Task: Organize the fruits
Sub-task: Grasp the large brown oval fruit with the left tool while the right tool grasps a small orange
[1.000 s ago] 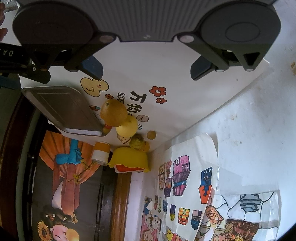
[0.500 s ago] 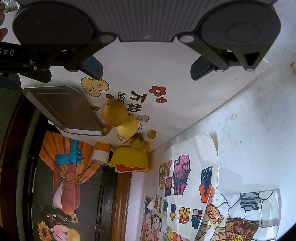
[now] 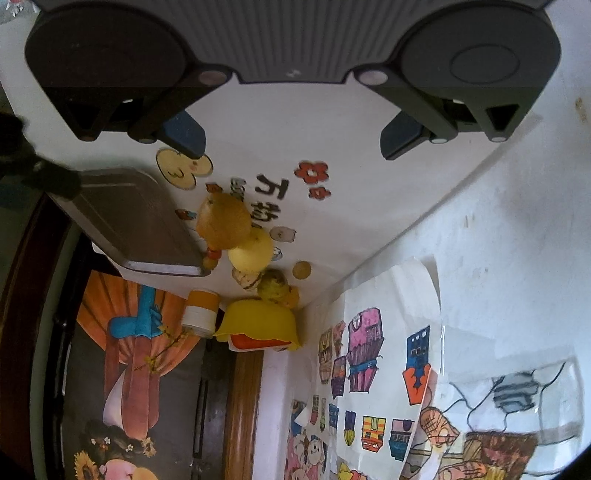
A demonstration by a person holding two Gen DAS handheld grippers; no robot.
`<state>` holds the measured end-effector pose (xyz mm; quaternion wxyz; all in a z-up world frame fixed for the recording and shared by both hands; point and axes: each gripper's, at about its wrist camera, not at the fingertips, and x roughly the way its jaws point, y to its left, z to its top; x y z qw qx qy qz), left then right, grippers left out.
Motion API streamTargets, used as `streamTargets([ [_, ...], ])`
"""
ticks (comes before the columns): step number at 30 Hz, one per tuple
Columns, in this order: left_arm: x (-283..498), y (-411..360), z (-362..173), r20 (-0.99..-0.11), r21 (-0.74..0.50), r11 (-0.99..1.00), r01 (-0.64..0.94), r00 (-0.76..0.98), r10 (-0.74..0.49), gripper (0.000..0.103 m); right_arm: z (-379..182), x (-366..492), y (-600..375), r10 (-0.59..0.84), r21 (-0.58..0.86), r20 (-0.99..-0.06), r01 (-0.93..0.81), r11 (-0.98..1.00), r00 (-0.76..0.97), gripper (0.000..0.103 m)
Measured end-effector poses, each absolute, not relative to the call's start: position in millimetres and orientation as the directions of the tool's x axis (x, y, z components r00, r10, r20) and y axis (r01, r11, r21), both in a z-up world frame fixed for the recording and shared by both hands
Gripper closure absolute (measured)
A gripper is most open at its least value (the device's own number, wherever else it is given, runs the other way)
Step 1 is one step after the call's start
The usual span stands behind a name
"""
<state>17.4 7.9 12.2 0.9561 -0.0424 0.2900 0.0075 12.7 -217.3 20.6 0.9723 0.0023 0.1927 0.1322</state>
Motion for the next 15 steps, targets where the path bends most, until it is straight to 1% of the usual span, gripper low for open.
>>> streamTargets([
  [4,32.5,10.2,28.1,-0.533,-0.063,0.998,-0.011,0.846,-0.024,0.000,46.4,33.6,-234.3,0.418,0.157,-0.310,-0.387,0.908,0.854,0.001],
  [5,35.3,9.0,30.7,-0.529,-0.058,0.998,-0.001,0.848,-0.030,0.000,52.9,40.5,-235.6,0.443,0.167,-0.310,-0.410,0.896,0.841,0.000],
  [8,46.8,4.1,36.2,-0.527,-0.053,0.998,0.043,0.847,-0.064,0.000,69.1,65.2,-234.0,0.499,0.161,-0.360,-0.474,0.865,0.788,0.000],
  [11,61.0,-3.7,36.9,-0.534,-0.057,0.994,0.093,0.838,-0.109,0.000,81.1,92.8,-237.5,0.521,0.199,-0.420,-0.485,0.851,0.743,0.000],
  [15,88.2,-13.9,28.9,-0.558,-0.090,0.988,0.126,0.815,-0.154,0.001,79.5,125.9,-245.3,0.551,0.207,-0.471,-0.521,0.828,0.690,0.000],
])
